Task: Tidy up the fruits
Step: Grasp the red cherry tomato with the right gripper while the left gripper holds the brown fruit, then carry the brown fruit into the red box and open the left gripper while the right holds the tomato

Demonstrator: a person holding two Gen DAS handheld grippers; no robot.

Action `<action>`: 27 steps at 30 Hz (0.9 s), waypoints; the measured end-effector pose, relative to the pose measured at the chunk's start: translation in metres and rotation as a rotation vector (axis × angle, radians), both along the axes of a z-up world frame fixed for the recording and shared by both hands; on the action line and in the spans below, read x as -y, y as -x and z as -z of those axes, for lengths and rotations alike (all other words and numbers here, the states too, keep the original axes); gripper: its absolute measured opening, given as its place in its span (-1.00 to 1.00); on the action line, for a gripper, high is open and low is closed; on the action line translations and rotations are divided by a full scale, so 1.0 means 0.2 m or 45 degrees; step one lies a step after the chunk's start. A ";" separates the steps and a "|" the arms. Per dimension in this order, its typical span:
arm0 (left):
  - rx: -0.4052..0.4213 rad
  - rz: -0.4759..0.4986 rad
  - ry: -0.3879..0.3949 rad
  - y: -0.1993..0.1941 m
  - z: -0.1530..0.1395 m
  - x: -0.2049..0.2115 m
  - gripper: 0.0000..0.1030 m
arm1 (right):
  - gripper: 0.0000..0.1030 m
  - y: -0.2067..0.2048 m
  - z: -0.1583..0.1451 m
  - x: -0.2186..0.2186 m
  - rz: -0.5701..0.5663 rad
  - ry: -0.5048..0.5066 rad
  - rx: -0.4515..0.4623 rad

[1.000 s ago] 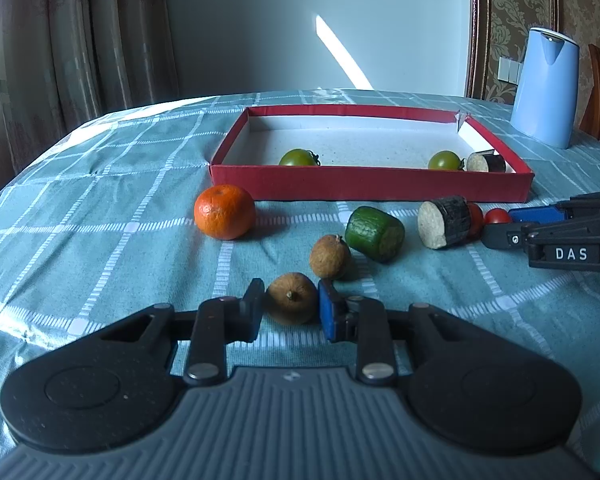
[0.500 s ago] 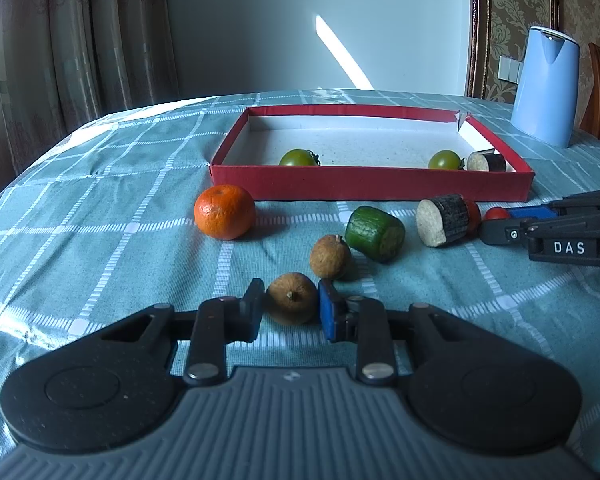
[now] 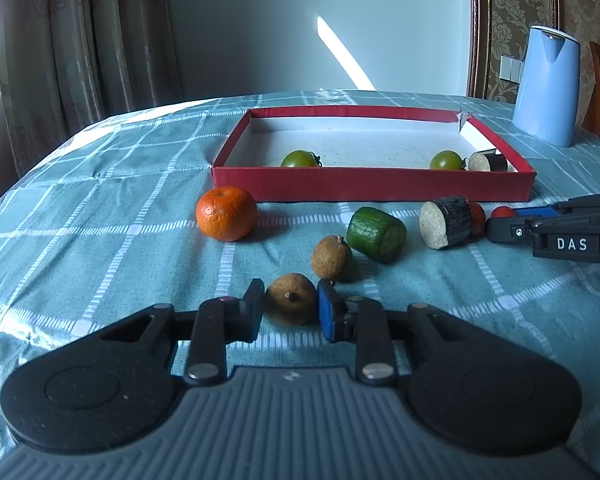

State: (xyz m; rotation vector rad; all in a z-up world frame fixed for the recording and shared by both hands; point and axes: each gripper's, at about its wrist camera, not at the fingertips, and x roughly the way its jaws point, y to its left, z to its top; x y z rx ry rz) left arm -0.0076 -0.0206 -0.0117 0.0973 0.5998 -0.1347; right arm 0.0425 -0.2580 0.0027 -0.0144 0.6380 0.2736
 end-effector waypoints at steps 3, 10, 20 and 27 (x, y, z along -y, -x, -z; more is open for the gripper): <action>0.001 -0.001 0.001 0.00 0.00 0.00 -0.50 | -0.54 0.00 0.00 -0.02 0.000 0.030 0.004; 0.023 -0.012 0.001 0.02 -0.02 0.00 -0.50 | -0.54 0.00 0.01 -0.01 0.001 0.028 0.005; 0.141 0.037 -0.020 -0.08 -0.24 0.09 -0.50 | -0.54 0.00 0.00 -0.01 0.002 0.021 0.009; 0.155 0.102 -0.036 -0.37 -0.32 0.27 -0.50 | -0.55 0.00 0.00 0.01 0.003 -0.013 -0.001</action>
